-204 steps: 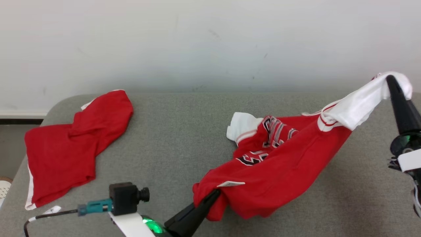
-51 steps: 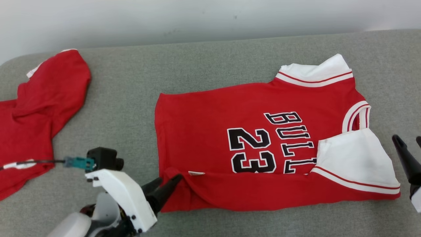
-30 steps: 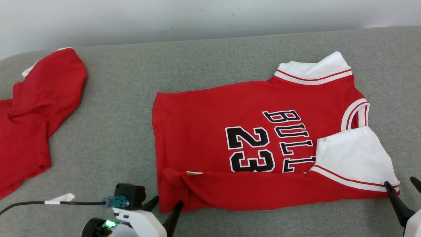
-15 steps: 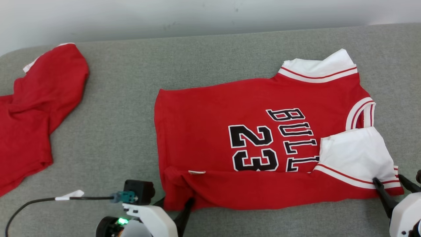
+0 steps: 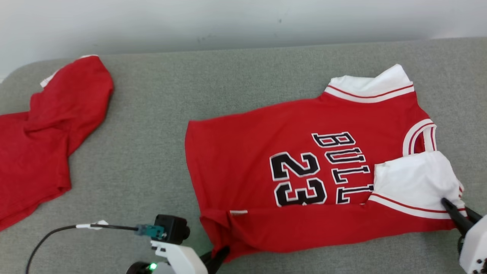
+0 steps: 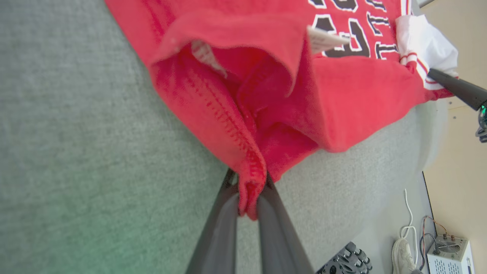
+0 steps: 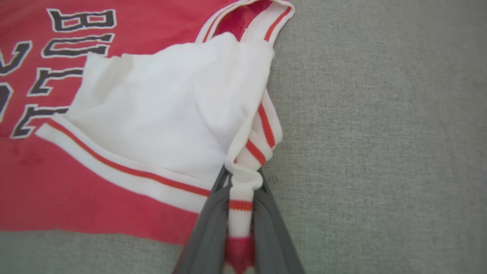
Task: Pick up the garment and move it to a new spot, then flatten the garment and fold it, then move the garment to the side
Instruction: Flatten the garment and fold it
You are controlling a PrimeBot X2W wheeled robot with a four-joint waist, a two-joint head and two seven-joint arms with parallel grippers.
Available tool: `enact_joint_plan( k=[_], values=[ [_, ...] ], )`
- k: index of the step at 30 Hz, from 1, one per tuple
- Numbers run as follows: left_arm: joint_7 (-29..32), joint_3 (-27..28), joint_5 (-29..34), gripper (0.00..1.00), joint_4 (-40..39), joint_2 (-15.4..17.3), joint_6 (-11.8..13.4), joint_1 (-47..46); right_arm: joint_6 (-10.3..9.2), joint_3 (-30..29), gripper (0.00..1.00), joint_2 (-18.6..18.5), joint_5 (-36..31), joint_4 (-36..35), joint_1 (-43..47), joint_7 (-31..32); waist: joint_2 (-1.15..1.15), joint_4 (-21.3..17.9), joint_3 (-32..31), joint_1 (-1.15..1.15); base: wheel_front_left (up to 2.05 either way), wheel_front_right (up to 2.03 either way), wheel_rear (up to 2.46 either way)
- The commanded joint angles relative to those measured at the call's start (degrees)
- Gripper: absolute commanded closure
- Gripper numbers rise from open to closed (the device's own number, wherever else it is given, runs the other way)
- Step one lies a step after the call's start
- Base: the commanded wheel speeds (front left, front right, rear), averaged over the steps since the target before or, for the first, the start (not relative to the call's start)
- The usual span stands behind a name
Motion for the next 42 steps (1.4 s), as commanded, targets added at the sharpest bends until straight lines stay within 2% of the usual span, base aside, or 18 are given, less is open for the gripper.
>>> enact_joint_plan(
  k=[1,6,7,10,14,20,21,22,23,24,30,36,40,42],
  values=[
    [0.8,0.3,-1.7,1.0,-1.0,1.2,-0.5,1.3,-0.06,-0.5,1.0,-1.4,1.1,-1.1,0.9,0.5,0.0,0.2,-0.8,0.0,0.0,0.0,0.0],
    [3.1,1.7,-6.6,1.0,-8.2,4.2,-1.5,5.3,-0.09,-3.5,1.0,-6.6,5.6,-7.1,5.3,3.9,0.0,0.3,-1.9,0.0,0.0,0.0,0.0],
    [3.1,1.7,-6.6,1.0,-8.2,4.2,-1.5,5.3,-0.09,-3.5,1.0,-6.6,5.6,-7.1,5.3,3.9,0.0,0.3,-1.9,0.0,0.0,0.0,0.0],
    [3.1,2.0,-8.7,1.0,-12.2,5.7,-1.2,8.9,-0.09,-6.0,1.0,-9.0,8.6,-11.4,11.8,8.2,0.0,0.2,-2.2,0.0,0.0,0.0,0.0],
    [2.0,1.2,-9.8,1.0,-11.8,4.9,-0.9,12.2,-0.09,-8.1,1.0,-8.1,9.7,-13.2,17.3,10.5,0.0,0.0,-2.1,0.0,0.0,0.0,0.0],
    [0.0,-0.5,-7.9,0.98,-8.2,3.4,-1.1,13.6,-0.09,-6.9,0.96,-5.4,6.1,-11.7,20.1,11.0,0.0,-0.5,-2.3,0.0,0.0,0.0,0.0],
    [-0.3,-0.4,-7.8,0.67,-7.8,3.2,-0.8,13.7,-0.09,-6.8,0.74,-4.9,5.9,-11.5,20.3,11.0,0.0,-0.5,-2.4,0.0,0.0,0.0,0.0],
    [-0.3,-0.4,-7.8,0.67,-7.8,3.2,-0.8,13.7,-0.09,-6.8,0.74,-4.9,5.9,-11.5,20.3,11.0,0.0,-0.5,-2.4,0.0,0.0,0.0,0.0],
    [-0.9,0.0,-7.7,0.09,-7.5,2.9,-0.7,13.9,-0.09,-6.8,0.51,-4.6,5.5,-11.2,20.4,10.7,0.0,-0.5,-2.5,0.0,0.0,0.0,0.0],
    [-1.3,0.1,-7.4,0.0,-7.1,2.9,-0.4,14.0,-0.09,-7.1,0.0,-4.4,5.3,-11.1,20.3,10.5,0.0,-0.6,-2.5,0.0,0.0,0.0,0.0],
    [-3.5,1.9,-5.9,0.0,-7.9,4.9,1.0,13.3,-0.09,-9.0,0.0,-5.4,6.3,-12.0,20.2,10.7,0.0,-0.9,-3.3,0.0,0.0,0.0,0.0],
    [-4.0,4.4,-1.6,0.0,-11.5,9.2,4.9,10.5,-0.08,-14.1,0.0,-8.1,8.8,-18.1,17.1,13.1,0.0,-0.5,-3.1,0.0,0.0,0.0,0.0],
    [-3.2,5.8,1.1,0.0,-12.5,10.2,6.3,5.7,-0.09,-16.3,0.0,-9.4,7.6,-20.6,11.2,14.8,0.0,0.3,-1.2,0.0,0.0,0.0,0.0],
    [-2.5,6.0,1.7,0.0,-12.0,8.9,6.2,2.5,-0.08,-15.9,0.0,-8.7,6.9,-20.5,6.8,16.2,0.0,0.9,0.2,0.0,0.0,0.0,0.0]
  ],
)
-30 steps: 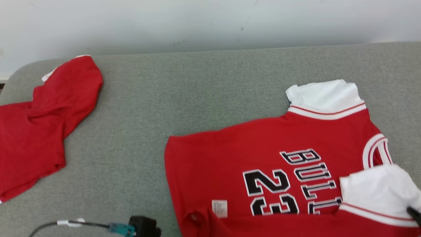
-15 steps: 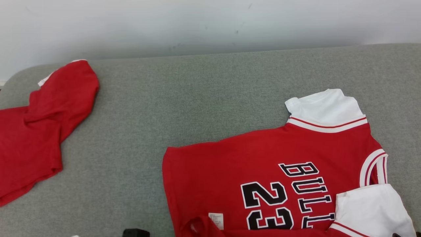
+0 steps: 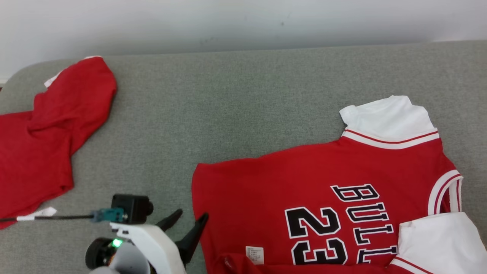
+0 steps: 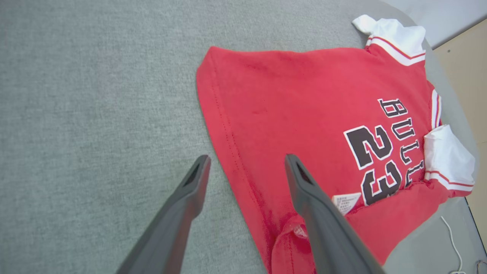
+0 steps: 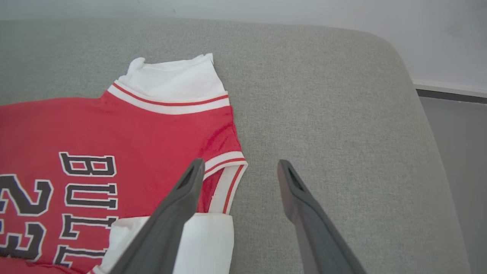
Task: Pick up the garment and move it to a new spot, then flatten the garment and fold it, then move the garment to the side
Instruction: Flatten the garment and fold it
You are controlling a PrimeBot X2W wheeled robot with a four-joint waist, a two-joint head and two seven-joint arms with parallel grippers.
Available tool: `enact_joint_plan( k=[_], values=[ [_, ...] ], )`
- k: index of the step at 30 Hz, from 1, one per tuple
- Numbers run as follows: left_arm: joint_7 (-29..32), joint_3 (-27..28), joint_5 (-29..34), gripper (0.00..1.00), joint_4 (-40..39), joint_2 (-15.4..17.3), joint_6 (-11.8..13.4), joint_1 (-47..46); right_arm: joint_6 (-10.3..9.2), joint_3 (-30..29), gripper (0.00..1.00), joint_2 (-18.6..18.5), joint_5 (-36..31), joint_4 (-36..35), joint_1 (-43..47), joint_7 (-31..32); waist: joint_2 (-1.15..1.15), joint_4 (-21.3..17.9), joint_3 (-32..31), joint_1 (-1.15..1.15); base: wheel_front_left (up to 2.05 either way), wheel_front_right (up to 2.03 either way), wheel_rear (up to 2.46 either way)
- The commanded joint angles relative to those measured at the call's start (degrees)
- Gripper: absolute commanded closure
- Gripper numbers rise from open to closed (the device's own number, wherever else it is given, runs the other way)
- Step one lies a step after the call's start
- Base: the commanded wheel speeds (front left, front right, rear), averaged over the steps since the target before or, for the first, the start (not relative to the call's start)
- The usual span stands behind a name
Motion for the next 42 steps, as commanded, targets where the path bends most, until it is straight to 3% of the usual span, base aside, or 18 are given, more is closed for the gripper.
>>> enact_joint_plan(
  k=[1,10,17,24,42],
  values=[
    [0.6,0.1,0.9,0.0,1.0,-0.9,-0.3,-2.8,-0.11,0.7,0.0,0.8,-1.2,0.7,-4.1,1.1,0.0,1.1,2.0,0.0,0.0,0.0,0.0],
    [3.7,-2.2,3.1,0.0,10.6,-6.7,-4.3,-15.9,-0.11,6.9,0.0,6.1,-9.3,12.2,-26.6,7.4,0.0,5.1,8.9,0.0,0.0,0.0,0.0],
    [4.7,-4.5,4.2,0.0,16.9,-10.4,-7.8,-21.5,-0.12,7.8,0.0,9.3,-14.9,22.0,-37.3,8.8,0.0,8.0,11.7,0.0,0.0,0.0,0.0],
    [5.1,-5.7,4.5,0.0,20.2,-13.0,-10.1,-24.7,-0.11,8.3,0.0,10.6,-19.4,28.9,-40.8,11.7,0.0,9.0,12.9,0.0,0.0,0.0,0.0],
    [7.6,-8.3,3.9,0.0,22.7,-15.1,-13.0,-27.4,-0.12,11.3,0.0,10.0,-22.2,33.2,-41.3,14.0,0.0,9.3,13.7,0.0,0.0,0.0,0.0]
  ],
)
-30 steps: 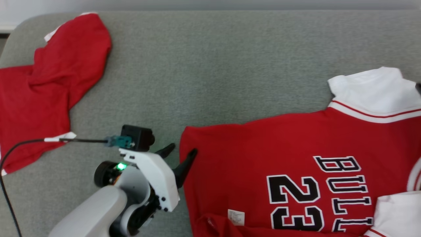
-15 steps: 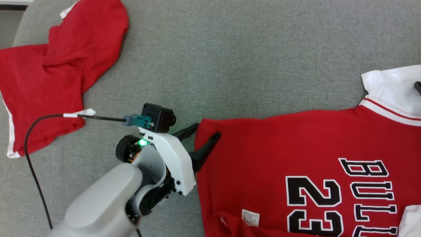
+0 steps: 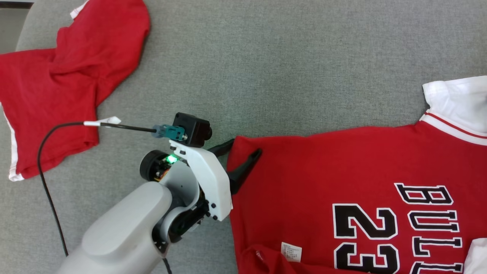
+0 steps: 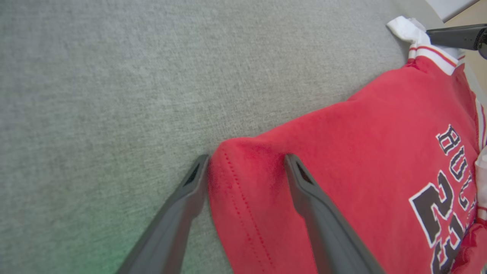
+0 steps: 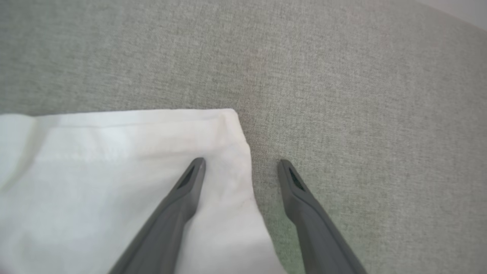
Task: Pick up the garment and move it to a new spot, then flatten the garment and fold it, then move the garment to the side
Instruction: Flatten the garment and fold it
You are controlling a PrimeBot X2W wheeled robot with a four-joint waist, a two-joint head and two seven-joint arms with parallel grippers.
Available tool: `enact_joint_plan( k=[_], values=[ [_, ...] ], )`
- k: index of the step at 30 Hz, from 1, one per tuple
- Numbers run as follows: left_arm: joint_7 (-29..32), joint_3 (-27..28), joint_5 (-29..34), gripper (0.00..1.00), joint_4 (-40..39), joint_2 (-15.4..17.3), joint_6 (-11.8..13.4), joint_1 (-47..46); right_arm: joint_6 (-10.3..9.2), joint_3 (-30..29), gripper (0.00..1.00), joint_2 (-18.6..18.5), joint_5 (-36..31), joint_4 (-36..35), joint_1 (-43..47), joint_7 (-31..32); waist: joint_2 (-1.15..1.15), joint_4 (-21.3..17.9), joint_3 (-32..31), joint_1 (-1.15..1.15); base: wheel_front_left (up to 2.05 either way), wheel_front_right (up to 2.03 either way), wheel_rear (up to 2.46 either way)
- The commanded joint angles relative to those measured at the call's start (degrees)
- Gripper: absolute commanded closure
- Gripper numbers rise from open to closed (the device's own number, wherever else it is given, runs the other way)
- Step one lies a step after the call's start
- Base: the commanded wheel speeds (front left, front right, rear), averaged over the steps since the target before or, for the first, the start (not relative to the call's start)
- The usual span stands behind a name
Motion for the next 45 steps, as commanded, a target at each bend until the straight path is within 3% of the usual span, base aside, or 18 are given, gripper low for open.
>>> enact_joint_plan(
  k=[1,2,3,4,13,28,35,45],
  values=[
    [1.5,-1.7,-0.2,0.0,1.3,-0.8,-0.6,0.9,-0.12,1.4,0.0,0.7,0.6,1.4,1.3,1.8,0.0,-0.1,0.0,0.0,0.0,0.0,0.0],
    [1.6,-1.9,-0.4,0.57,1.4,-1.1,-0.7,1.0,-0.06,1.9,0.52,0.8,0.9,1.3,1.6,2.0,0.0,-0.2,0.0,0.0,0.0,0.0,0.0],
    [1.5,-2.0,-0.6,0.86,1.6,-1.4,-0.9,1.0,-0.05,2.7,1.0,1.1,1.6,1.0,1.8,2.3,0.0,-0.2,0.0,0.0,0.0,0.0,0.0],
    [1.3,-1.9,-0.8,1.0,1.6,-1.6,-0.9,1.1,0.02,3.5,1.0,1.1,2.2,0.5,2.0,2.2,0.0,-0.2,0.0,0.0,0.0,0.0,0.0],
    [-2.9,1.0,-0.4,1.0,2.0,-1.6,-0.5,-0.8,-0.07,4.3,1.0,-2.3,4.8,-1.4,-2.0,-8.0,0.0,-0.8,-0.5,0.0,0.0,0.0,0.0],
    [-8.7,4.7,-0.6,1.0,3.6,-2.0,0.5,-1.8,-0.13,5.7,1.0,-3.9,8.1,1.0,-4.6,-24.5,0.0,-3.2,-3.6,0.0,0.0,0.0,0.0],
    [-11.2,5.3,-2.4,1.0,3.1,-1.8,0.9,2.9,-0.13,6.5,1.0,-4.2,13.7,-1.2,3.3,-31.2,0.0,-5.3,-6.8,0.0,0.0,0.0,0.0],
    [-16.0,5.8,-2.9,1.0,-3.0,0.0,2.8,13.0,-0.13,5.0,1.0,-5.1,20.8,-8.1,22.2,-38.1,0.0,-7.7,-12.4,0.0,0.0,0.0,0.0]
  ],
)
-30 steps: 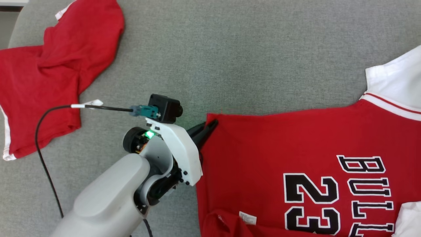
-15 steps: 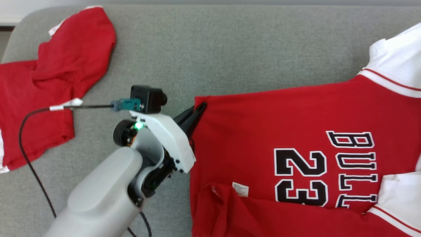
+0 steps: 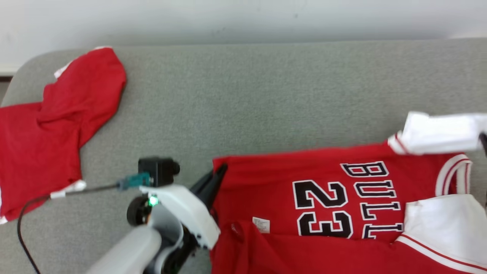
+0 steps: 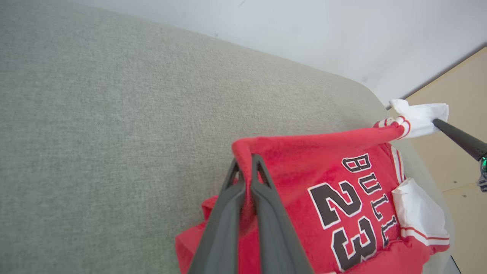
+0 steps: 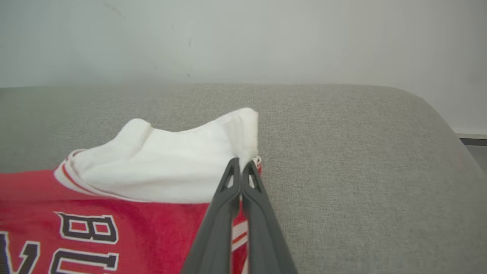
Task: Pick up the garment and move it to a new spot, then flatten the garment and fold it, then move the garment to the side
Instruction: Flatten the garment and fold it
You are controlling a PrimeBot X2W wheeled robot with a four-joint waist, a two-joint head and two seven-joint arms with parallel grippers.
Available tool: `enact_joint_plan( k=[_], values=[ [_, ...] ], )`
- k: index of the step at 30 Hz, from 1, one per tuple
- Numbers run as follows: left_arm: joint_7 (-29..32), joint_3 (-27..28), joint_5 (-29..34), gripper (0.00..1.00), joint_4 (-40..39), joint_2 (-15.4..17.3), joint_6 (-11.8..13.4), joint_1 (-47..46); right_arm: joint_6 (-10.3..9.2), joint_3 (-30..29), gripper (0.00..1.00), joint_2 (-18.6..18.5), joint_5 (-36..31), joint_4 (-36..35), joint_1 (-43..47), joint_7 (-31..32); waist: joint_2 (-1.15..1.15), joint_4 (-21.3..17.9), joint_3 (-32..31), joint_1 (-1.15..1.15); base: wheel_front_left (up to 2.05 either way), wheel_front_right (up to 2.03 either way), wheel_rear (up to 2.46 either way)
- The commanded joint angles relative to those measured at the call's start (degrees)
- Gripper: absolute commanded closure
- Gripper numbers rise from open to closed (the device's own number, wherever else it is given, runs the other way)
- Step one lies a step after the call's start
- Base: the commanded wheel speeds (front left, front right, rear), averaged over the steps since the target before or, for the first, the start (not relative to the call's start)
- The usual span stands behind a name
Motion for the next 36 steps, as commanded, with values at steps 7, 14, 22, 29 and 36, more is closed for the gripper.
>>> enact_joint_plan(
  k=[7,14,22,29,36],
  values=[
    [-2.5,0.0,-1.2,1.0,-4.7,2.5,3.0,10.0,-0.11,-1.9,1.0,2.7,2.2,-2.6,11.1,-3.0,0.0,-2.8,-3.1,0.0,0.0,0.0,0.0],
    [-3.4,0.0,-1.7,1.0,-4.9,3.1,4.2,13.7,-0.11,-1.6,1.0,4.8,1.8,0.0,13.8,-4.5,0.0,-3.5,-3.4,0.0,0.0,0.0,0.0],
    [-3.3,-0.2,-1.8,1.0,-5.6,3.5,4.2,14.2,-0.11,-2.0,1.0,5.1,3.1,0.9,14.7,-5.7,0.0,-3.5,-3.6,0.0,0.0,0.0,0.0],
    [-3.3,-2.4,0.3,0.0,-5.4,4.1,5.0,16.1,-0.12,-0.6,0.0,4.2,1.3,2.7,16.1,-5.4,0.0,-3.9,-4.5,0.0,0.0,0.0,0.0],
    [-7.5,-2.7,2.3,0.0,-4.0,4.8,7.1,20.3,-0.12,-2.3,0.0,2.4,2.2,3.1,20.3,-4.1,0.0,-3.7,-7.3,0.0,0.0,0.0,0.0]
  ],
)
